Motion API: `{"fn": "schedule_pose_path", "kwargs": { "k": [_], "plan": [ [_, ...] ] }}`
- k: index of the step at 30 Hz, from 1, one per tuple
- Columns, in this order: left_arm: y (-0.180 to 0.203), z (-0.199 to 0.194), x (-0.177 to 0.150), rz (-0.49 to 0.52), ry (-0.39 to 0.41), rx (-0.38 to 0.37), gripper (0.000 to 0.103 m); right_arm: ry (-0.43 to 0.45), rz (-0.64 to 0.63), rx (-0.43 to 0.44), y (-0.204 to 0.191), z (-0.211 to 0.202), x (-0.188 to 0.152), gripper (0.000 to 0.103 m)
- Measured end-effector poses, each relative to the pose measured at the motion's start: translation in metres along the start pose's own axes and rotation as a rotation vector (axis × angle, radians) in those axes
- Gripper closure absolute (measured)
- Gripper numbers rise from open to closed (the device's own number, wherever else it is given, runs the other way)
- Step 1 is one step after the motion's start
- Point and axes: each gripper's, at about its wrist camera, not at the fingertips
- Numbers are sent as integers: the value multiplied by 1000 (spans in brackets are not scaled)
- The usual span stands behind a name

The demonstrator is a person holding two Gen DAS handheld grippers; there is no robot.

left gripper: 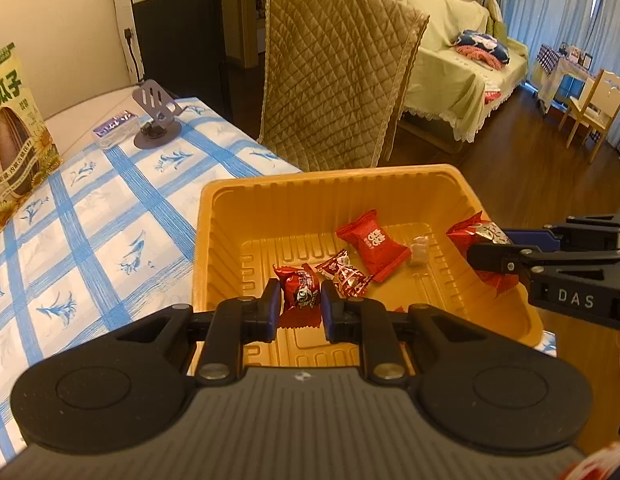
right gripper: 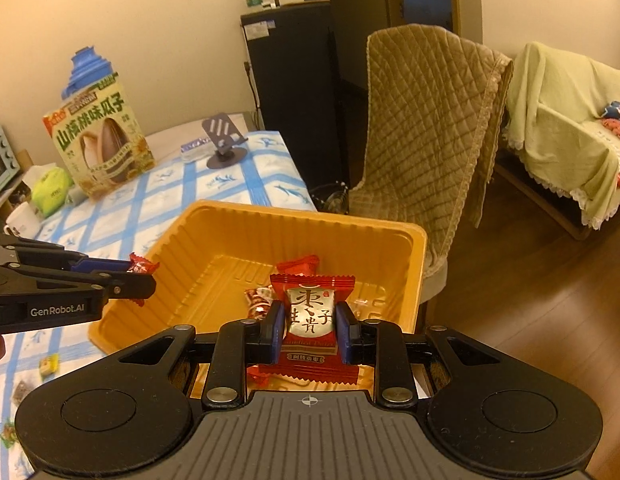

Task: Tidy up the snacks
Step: 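Carry both held snacks over the orange tray, then open both tools to drop the snacks into the tray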

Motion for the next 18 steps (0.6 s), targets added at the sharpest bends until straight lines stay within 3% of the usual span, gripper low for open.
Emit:
{"fn": "schedule_pose_path", "kwargs": {
  "k": [11,18],
  "plan": [
    [-3,33,0,0,-59,5,84,-35,13,-18,6,24,1,76],
    [-6,39,3,-2,-50,4,83,-40,17,-19,6,31,3,76]
  ]
}}
Point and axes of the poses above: each gripper's, at about its wrist camera, not at the fingertips, and z roughly the way its jaws point, y to its right, x to its top, and after that the axes turned 12 degrees about z, right-handed
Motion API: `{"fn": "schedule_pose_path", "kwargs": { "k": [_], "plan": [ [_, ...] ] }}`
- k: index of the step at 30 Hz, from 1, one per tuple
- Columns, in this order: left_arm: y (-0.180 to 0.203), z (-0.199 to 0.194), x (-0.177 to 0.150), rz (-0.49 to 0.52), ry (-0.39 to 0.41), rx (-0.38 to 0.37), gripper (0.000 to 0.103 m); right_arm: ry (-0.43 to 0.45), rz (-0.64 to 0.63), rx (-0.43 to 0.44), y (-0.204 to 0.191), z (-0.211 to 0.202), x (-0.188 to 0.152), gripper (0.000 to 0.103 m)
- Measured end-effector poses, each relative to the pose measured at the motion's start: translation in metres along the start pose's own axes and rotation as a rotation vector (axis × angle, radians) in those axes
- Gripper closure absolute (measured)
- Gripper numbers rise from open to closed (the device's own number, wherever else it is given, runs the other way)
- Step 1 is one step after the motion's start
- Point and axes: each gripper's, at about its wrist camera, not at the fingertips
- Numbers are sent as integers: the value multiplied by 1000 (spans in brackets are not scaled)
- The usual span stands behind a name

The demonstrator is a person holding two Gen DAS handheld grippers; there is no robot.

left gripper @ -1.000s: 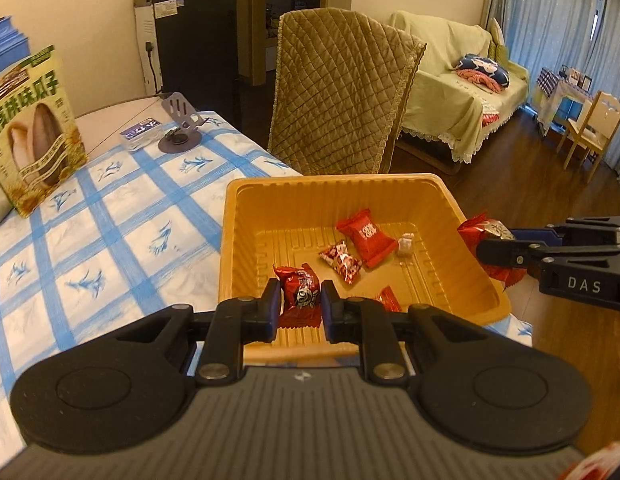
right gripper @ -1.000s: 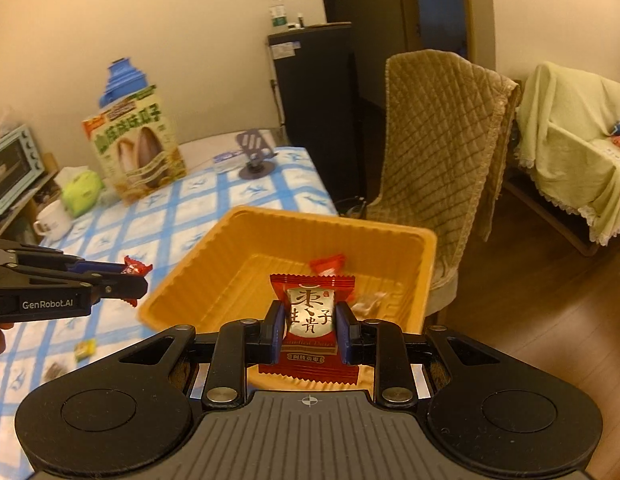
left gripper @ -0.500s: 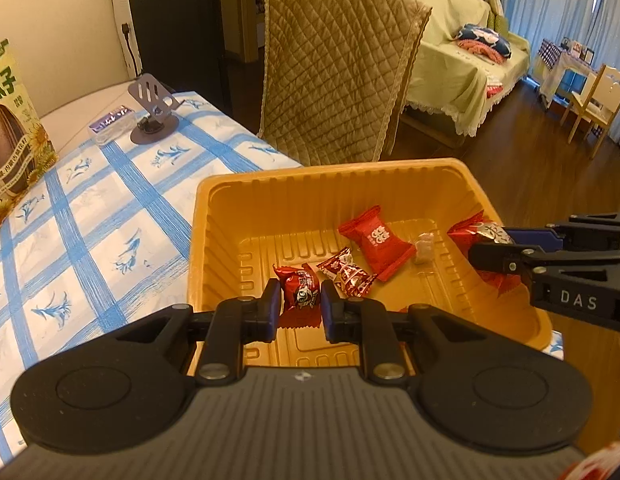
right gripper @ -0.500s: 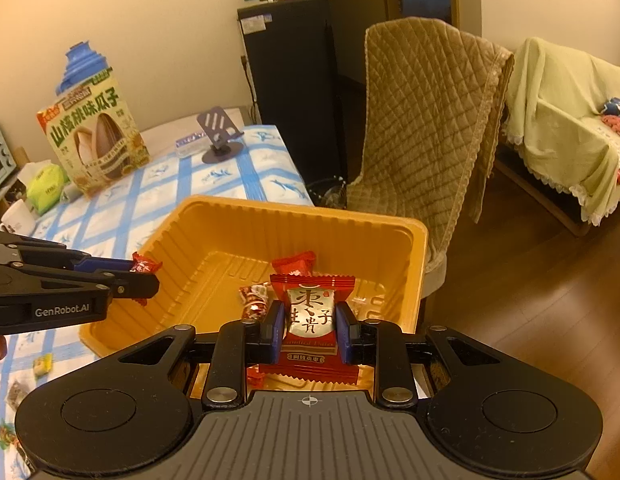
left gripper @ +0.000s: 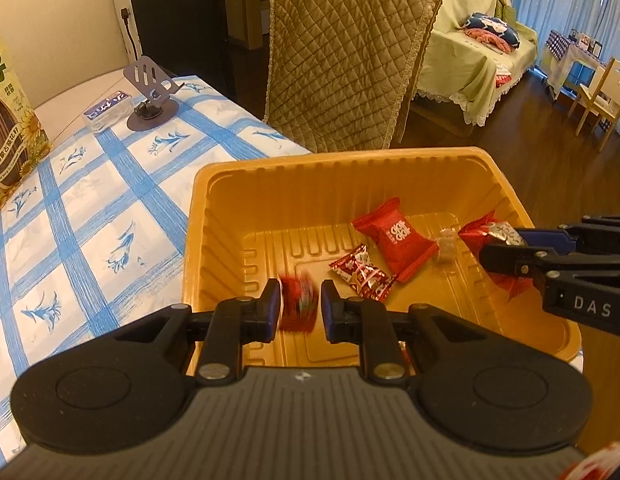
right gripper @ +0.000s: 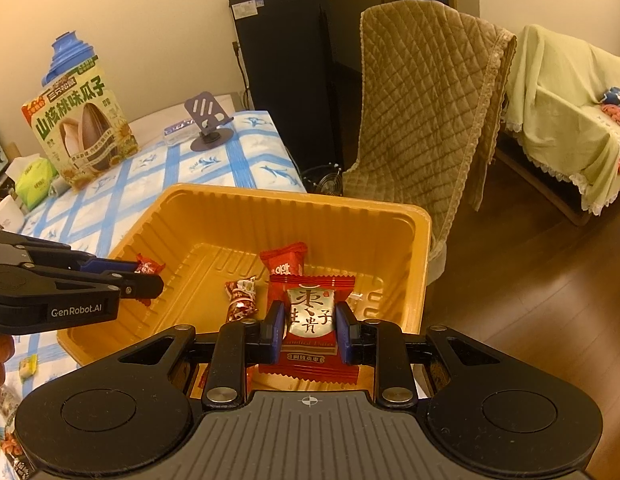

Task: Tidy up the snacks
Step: 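Open both tools to drop the snacks into the tray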

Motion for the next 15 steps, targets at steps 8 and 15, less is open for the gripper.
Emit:
{"fn": "schedule_pose_path", "kwargs": {
  "k": [8,15],
  "plan": [
    [-5,-1,-4,0,-2,-1,75,0,1,1,0,1,1,76],
    [-8,-6,-7,-8,3,-7,73,3,1,0,-1,3,1,76]
  ]
}}
Point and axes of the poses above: each gripper's, at about its wrist camera, not at the fingertips, and z roughly the way its jaws point, y to its right, x to its top, and after that the axes turned 12 degrees about z, right-handed
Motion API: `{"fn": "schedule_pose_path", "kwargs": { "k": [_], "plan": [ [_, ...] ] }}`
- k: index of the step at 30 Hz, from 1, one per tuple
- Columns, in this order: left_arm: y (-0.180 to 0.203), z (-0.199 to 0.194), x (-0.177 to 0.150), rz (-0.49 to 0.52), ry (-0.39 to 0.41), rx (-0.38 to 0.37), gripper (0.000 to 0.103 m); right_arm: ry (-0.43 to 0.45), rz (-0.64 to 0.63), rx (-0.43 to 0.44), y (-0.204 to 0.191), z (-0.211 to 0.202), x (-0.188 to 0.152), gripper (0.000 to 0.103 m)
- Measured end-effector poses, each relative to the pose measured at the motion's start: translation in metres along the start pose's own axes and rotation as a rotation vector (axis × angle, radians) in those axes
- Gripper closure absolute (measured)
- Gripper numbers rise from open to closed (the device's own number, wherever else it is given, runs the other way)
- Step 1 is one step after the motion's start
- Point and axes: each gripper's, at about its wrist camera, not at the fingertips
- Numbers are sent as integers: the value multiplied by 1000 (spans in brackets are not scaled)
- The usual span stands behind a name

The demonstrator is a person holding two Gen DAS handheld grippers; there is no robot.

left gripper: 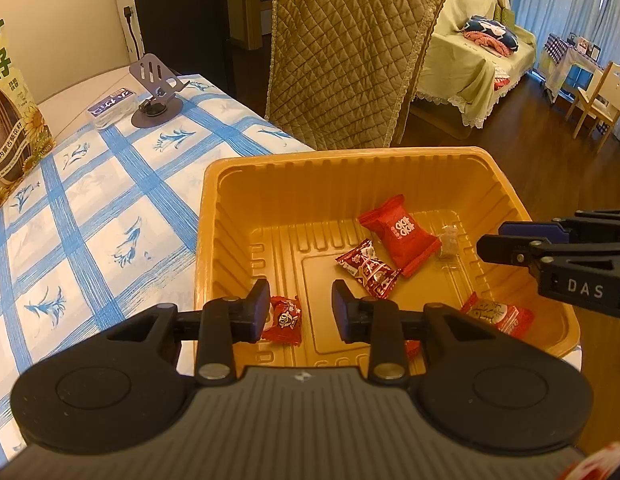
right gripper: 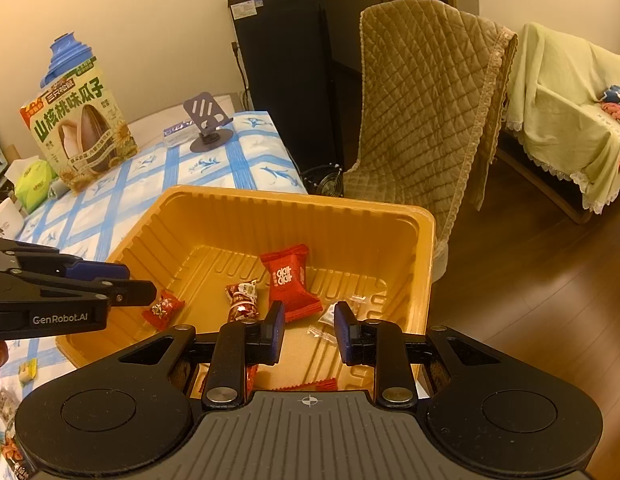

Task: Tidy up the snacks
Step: 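Open both tools to drop the snacks into the tray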

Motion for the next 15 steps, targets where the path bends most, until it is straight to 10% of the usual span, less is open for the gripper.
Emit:
{"fn": "schedule_pose_path", "kwargs": {
  "k": [15],
  "plan": [
    [5,-14,-2,-8,14,-4,67,15,6,10,-2,-9,-3,75]
  ]
}}
Point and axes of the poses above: each gripper's, at about its wrist camera, not at the fingertips, and z roughly the way its jaws point, y to its right, x to its top, and after that the axes turned 12 degrees about z, right-handed
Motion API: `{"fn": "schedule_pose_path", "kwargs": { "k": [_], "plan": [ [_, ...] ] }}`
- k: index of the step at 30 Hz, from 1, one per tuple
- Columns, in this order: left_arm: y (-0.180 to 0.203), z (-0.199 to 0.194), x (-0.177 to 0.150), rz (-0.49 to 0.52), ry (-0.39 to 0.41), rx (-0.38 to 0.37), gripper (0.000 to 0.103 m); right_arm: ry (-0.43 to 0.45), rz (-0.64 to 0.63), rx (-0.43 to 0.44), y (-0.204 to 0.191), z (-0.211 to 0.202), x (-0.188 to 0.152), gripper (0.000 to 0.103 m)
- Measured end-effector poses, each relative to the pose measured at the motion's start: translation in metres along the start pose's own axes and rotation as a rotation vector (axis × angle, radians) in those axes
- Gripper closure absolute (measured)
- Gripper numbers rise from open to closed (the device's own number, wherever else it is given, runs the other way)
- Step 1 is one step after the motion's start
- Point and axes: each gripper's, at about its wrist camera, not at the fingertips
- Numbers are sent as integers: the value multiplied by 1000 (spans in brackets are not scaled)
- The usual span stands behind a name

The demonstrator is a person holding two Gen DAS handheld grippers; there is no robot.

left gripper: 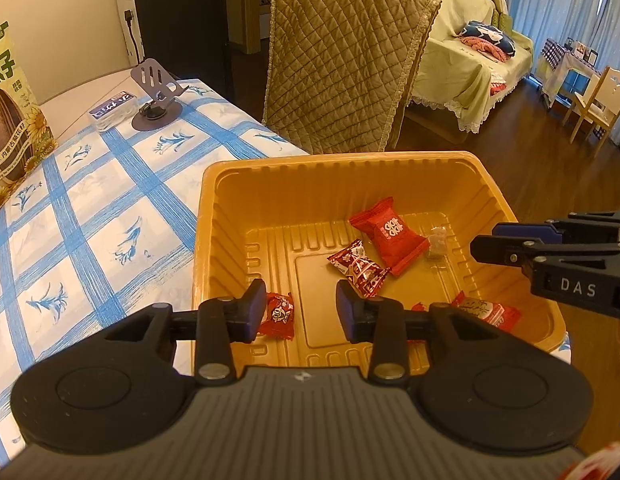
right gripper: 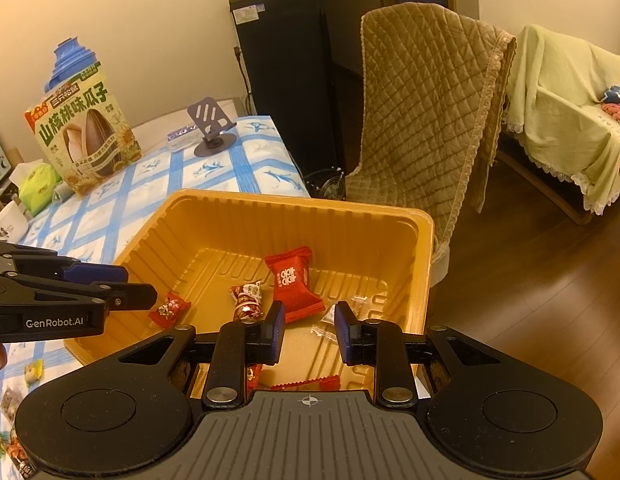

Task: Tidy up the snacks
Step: 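Open both tools to drop the snacks into the tray, then withdraw both tools from the tray back over the remaining snacks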

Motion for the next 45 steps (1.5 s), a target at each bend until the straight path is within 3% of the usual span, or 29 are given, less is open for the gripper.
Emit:
{"fn": "schedule_pose_path", "kwargs": {
  "k": [10,12,13,15,29,45],
  "plan": [
    [2,-31,-8,-36,44,7,46,8,3,32,-1,-25,-3,73],
    [1,-42,-11,-51,58,11,37,17,1,40,-3,-33,-6,58],
    [1,-48,-13,-57,68,11,35,30,5,46,-3,-38,-8,41],
    [1,-61,-18,-68,83,15,28,59,5,60,-5,-49,-12,28],
    [7,-152,-84,-131,121,99,9,65,-20,127,-30,-114,-50,21],
    [2,-229,-187,-255,84,134,4,-55,-109,190,-89,-141,-132,20]
  ]
}}
Point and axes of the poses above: each gripper's, at about its wrist camera, not at the fingertips, and z roughly the way its jaws point, y to its right, x to its top, and after that the axes turned 12 degrees about z, right-handed
